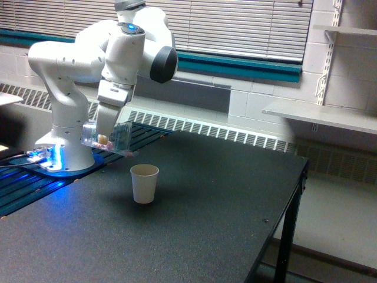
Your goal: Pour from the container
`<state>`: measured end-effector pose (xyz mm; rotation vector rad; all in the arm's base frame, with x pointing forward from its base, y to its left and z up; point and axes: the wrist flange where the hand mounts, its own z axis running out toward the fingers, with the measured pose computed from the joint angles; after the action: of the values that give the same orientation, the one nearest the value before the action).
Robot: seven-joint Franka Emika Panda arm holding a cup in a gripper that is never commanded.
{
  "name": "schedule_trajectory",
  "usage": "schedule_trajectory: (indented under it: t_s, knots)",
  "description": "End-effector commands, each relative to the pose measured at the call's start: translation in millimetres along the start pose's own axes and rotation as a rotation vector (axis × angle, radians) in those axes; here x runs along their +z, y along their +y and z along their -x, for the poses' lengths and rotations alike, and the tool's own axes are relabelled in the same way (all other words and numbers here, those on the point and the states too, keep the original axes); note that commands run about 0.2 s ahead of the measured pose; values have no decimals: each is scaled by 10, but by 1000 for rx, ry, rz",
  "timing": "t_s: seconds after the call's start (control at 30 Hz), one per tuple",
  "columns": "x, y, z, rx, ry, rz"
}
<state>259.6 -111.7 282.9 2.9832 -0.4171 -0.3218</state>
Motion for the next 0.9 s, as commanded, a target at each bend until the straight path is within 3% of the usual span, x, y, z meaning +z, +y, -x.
schedule_trajectory:
  t_s: [0.03,0.6,0.9]
  knots:
    - [5,3,-10,9,-8,1]
    - [18,-8,-48,4,-4,12]
    - [9,-55,-57,0,-14,-16]
